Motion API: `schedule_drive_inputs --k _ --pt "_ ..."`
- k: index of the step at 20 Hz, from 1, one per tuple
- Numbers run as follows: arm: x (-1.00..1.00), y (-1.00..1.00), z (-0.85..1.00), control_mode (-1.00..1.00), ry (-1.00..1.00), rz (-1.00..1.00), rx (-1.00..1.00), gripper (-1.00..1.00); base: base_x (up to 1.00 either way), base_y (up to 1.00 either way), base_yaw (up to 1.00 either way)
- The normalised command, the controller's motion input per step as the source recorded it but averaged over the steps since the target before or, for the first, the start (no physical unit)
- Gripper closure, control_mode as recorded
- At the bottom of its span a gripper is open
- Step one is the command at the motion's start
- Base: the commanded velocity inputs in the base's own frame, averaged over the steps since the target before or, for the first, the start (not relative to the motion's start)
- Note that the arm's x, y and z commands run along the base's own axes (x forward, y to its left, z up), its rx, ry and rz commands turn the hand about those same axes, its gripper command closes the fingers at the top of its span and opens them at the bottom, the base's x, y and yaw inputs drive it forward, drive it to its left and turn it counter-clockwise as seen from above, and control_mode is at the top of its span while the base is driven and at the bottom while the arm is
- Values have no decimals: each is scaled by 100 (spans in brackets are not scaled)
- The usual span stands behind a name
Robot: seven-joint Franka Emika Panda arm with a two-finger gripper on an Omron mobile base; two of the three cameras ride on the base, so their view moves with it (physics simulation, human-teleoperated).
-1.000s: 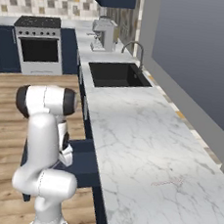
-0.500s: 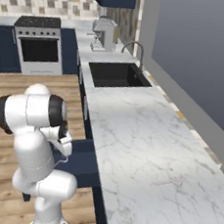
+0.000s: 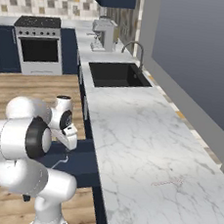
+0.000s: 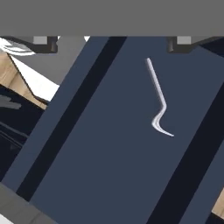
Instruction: Organize the utensils by type. Pick up the wooden spoons from the counter and place them in the open cabinet. Then pick up the metallic utensils from the counter and place them in the open drawer.
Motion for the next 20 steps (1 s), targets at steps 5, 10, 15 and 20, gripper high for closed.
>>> schedule_drive_inputs --k 5,10,15,20 --pt "-14 -55 55 -100 11 0 0 -100 0 0 0" --pt "-12 -65 46 -100 0 -1 0 -100 0 0 0" --pt "-5 -77 29 -100 0 0 0 -100 0 0 0" --pt "0 -81 10 -100 -1 0 0 -100 0 0 0"
